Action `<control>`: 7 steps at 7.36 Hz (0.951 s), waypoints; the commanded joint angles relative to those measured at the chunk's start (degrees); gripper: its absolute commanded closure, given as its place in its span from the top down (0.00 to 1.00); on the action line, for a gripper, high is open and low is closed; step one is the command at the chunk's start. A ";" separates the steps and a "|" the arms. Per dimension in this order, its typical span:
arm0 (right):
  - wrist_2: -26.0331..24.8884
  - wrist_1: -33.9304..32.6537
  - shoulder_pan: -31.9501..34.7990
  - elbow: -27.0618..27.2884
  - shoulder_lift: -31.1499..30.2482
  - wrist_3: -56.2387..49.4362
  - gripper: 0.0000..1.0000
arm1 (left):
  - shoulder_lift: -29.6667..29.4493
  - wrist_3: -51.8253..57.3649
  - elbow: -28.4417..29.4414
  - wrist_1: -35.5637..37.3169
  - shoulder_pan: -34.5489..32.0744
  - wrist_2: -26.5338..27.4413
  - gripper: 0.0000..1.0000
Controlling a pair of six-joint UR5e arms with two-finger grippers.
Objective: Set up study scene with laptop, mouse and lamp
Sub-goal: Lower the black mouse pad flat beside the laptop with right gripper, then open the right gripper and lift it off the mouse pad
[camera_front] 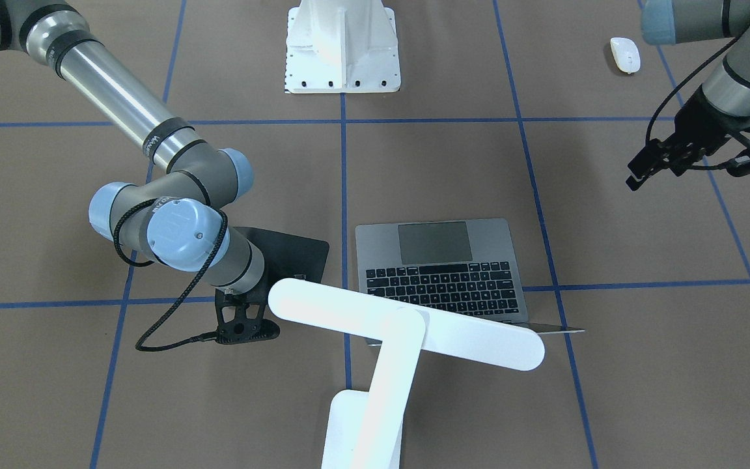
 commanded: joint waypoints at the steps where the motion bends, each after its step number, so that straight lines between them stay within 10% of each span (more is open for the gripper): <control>1: -0.29 0.24 -0.04 -0.08 0.97 -0.38 0.00 | -0.44 0.02 0.33 0.00 -0.09 -0.04 1.00; 3: -0.29 0.33 -0.22 0.00 0.97 -0.56 0.00 | -0.53 0.02 0.42 0.00 -0.18 -0.04 1.00; 4: -0.72 0.68 -0.22 0.01 0.98 -0.56 0.67 | -0.53 0.02 0.42 0.00 -0.35 0.05 1.00; 5: -1.86 0.95 -0.22 0.27 1.06 -0.56 1.00 | -0.62 0.02 0.42 0.00 -0.53 0.05 1.00; 7: -2.91 2.35 0.13 0.36 1.41 -0.65 1.00 | -1.15 0.02 0.94 0.00 -0.79 0.05 1.00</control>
